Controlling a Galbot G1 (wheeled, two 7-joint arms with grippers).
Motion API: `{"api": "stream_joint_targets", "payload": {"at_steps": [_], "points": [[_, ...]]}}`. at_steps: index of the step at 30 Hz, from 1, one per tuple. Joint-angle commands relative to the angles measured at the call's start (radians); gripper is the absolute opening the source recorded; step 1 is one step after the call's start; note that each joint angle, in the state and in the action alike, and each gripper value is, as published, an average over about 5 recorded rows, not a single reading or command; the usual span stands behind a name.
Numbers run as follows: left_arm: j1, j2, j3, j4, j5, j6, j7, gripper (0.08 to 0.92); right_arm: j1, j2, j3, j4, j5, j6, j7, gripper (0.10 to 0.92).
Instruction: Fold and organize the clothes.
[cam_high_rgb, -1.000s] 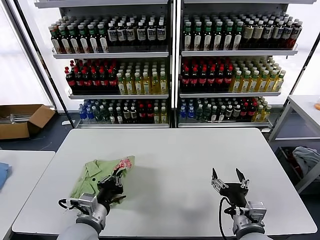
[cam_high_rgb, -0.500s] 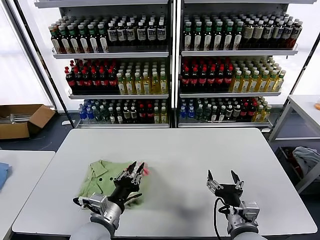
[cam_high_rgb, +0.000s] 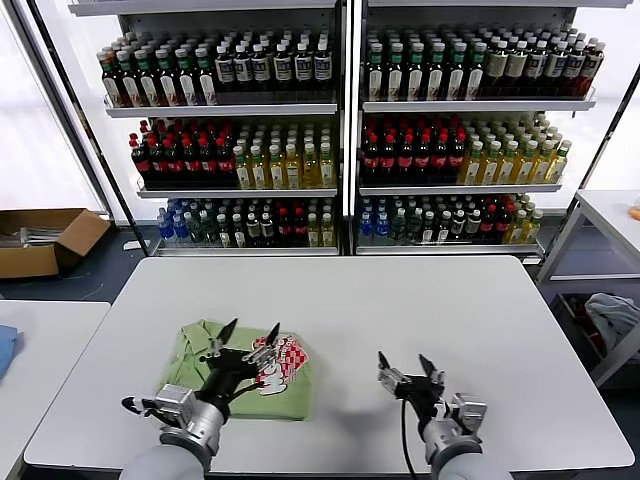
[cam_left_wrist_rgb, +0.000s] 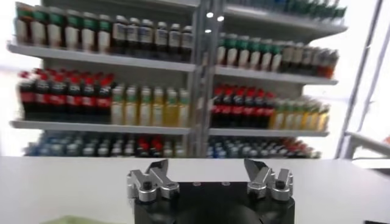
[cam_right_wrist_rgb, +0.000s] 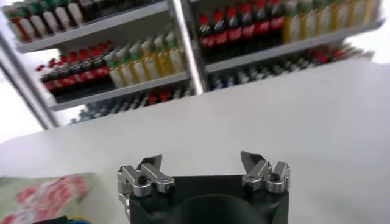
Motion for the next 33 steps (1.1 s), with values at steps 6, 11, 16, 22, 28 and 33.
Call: {"api": "stream_joint_targets", "payload": {"at_steps": [6, 11, 16, 22, 28, 33], "points": [[0.083, 0.033, -0.161, -0.01, 0.095, 0.066, -0.056, 0.822, 0.324, 0.14, -0.198, -0.238, 0.539, -0.031, 0.193, 0.823], [0.091, 0.029, -0.162, -0.003, 0.099, 0.066, -0.057, 0.823, 0.346, 0.211, -0.201, -0.302, 0.559, -0.018, 0.231, 0.823], [0.091, 0.021, -0.156, 0.01, 0.107, 0.068, -0.055, 0.823, 0.358, 0.258, -0.206, -0.337, 0.565, -0.015, 0.258, 0.823], [0.089, 0.021, -0.154, 0.016, 0.107, 0.072, -0.057, 0.823, 0.357, 0.272, -0.22, -0.357, 0.545, -0.016, 0.28, 0.823], [0.087, 0.016, -0.149, 0.027, 0.11, 0.069, -0.062, 0.823, 0.35, 0.271, -0.219, -0.376, 0.528, -0.013, 0.29, 0.823], [0.085, 0.014, -0.146, 0.031, 0.11, 0.069, -0.062, 0.823, 0.35, 0.267, -0.221, -0.377, 0.516, 0.001, 0.284, 0.752]]}}
